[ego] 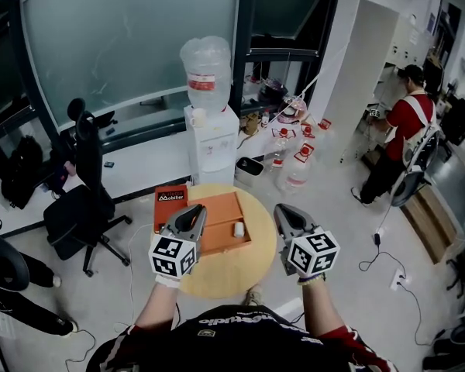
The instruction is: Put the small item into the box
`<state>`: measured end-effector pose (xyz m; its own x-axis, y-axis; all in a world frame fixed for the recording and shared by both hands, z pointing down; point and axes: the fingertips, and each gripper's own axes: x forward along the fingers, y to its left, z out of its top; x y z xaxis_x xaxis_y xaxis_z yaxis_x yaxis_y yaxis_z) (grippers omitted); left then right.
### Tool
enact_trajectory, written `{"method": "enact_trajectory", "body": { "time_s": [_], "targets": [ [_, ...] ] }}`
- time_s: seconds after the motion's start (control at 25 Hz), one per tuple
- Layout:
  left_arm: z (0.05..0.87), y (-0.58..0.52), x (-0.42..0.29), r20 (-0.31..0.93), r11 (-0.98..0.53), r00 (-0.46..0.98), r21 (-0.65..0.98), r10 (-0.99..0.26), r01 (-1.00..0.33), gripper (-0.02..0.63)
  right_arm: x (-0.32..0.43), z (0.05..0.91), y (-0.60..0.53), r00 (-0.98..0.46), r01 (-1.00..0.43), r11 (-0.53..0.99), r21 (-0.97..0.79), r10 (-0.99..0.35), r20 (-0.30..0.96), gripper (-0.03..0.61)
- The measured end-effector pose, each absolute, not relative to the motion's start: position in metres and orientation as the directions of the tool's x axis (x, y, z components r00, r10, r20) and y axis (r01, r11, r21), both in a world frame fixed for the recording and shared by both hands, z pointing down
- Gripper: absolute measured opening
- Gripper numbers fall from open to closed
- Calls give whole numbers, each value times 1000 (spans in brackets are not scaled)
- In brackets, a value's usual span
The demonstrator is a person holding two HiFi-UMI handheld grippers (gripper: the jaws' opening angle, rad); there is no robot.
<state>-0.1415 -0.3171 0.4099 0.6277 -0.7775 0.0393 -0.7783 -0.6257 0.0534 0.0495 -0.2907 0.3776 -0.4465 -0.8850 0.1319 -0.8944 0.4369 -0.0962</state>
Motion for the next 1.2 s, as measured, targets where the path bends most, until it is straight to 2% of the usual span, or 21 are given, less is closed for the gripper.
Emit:
{"method": "enact_trajectory", "body": {
  "time_s": [0.64, 1.2],
  "targets": [
    [408, -321, -144, 24, -625, 628, 65, -778, -778, 31, 59, 372, -287, -384, -923, 379, -65, -918, 98, 28],
    [416, -323, -148, 41, -619, 623, 82, -781, -781, 31, 55, 377, -289, -396, -918, 390, -73, -913, 102, 27]
  ]
}}
